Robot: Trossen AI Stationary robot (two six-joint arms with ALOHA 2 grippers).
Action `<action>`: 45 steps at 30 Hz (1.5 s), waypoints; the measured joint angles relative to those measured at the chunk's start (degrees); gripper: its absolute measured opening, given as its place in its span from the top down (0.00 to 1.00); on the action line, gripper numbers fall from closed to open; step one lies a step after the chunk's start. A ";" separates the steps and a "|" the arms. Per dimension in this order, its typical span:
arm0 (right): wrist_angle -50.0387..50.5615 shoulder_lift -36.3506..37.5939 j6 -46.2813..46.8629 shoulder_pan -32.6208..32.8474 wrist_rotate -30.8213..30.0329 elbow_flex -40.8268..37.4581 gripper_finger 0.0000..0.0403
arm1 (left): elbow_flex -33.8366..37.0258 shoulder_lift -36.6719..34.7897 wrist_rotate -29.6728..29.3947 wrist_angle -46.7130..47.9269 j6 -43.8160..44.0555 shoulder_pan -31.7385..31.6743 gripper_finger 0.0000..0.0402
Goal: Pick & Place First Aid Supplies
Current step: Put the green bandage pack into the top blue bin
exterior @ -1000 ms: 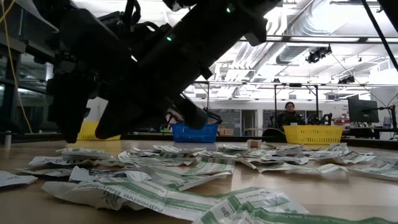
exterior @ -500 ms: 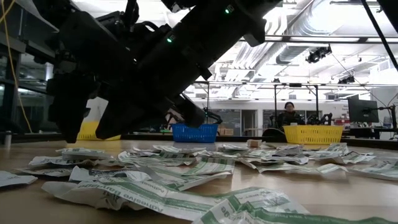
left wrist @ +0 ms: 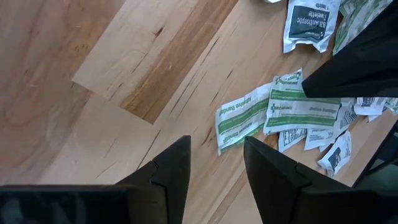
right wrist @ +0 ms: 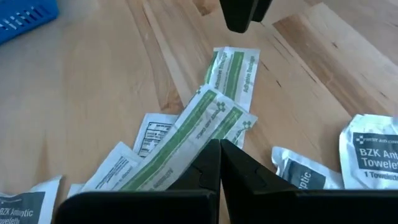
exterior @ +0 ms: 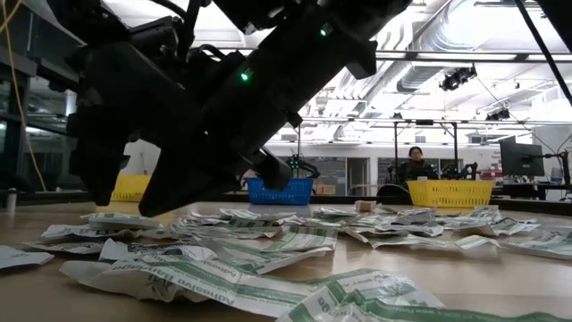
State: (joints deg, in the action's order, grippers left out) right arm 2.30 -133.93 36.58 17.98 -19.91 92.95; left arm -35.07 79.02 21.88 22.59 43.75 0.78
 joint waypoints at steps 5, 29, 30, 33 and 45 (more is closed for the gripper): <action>0.72 0.00 -0.09 -0.08 0.42 0.00 1.00 | 0.00 0.00 0.03 0.00 0.00 0.00 0.63; 2.37 -1.48 2.32 -0.32 1.35 0.15 1.00 | 0.32 0.13 0.24 1.31 10.38 0.00 0.63; 2.37 -1.50 2.47 -0.31 1.30 0.15 1.00 | 0.69 0.44 0.27 0.82 10.40 0.00 0.63; 2.57 -1.51 3.34 -0.33 1.04 0.13 1.00 | 2.47 1.49 0.67 -0.07 10.57 -0.01 0.63; 2.65 -1.57 3.47 -0.33 0.93 0.04 1.00 | 7.78 3.15 6.02 -13.26 10.42 -0.07 0.63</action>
State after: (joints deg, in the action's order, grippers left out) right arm 4.95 -135.50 40.05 17.65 -18.98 92.99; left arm -27.29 82.17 27.90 9.33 54.16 0.71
